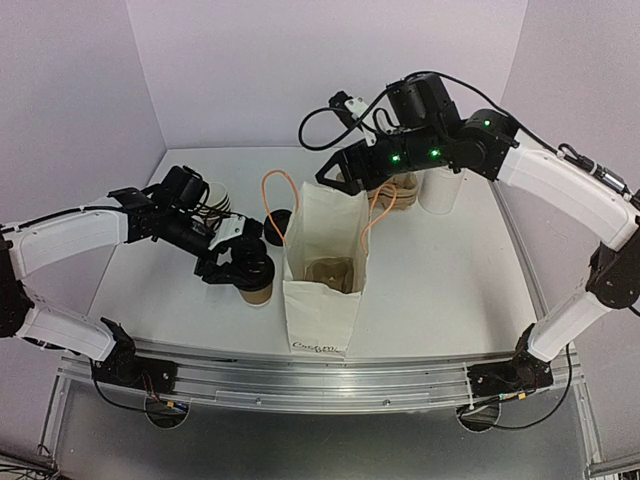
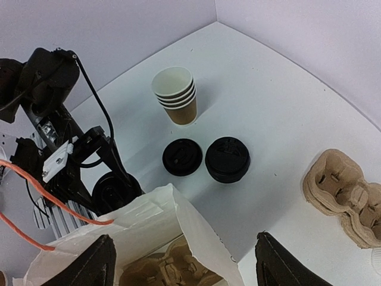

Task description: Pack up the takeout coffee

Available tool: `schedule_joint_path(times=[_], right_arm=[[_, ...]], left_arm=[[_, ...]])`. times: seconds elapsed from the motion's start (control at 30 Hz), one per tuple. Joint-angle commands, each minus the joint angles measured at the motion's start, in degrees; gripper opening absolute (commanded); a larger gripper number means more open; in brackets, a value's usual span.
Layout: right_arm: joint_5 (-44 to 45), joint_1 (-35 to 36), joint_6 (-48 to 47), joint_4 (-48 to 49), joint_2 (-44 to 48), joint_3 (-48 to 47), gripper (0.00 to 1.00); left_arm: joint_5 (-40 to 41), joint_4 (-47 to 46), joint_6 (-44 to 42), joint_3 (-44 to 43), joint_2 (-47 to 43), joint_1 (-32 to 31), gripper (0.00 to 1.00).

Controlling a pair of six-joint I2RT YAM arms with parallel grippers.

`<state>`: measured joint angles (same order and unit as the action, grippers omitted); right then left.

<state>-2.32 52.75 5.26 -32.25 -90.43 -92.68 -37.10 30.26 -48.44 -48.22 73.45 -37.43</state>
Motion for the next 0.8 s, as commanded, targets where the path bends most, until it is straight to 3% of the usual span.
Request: schedule_joint_path(times=[0.0, 0.37, 0.77], right_arm=[[3.2, 0.2, 2.9, 1.8, -0.3, -5.7, 0.76], [9.0, 0.2, 6.0, 1.8, -0.4, -8.4, 0.76], [20.3, 0.0, 9.9, 1.7, 2.1, -5.7, 0.76]], left_arm=[[1.8, 5.8, -1.6, -5.2, -3.2, 1.5, 0.50], [6.0, 15.2, -0.1, -14.4, -6.3, 2.6, 0.50], [15.3, 27.1, 5.4, -37.0, -0.9, 3.8, 0.50]])
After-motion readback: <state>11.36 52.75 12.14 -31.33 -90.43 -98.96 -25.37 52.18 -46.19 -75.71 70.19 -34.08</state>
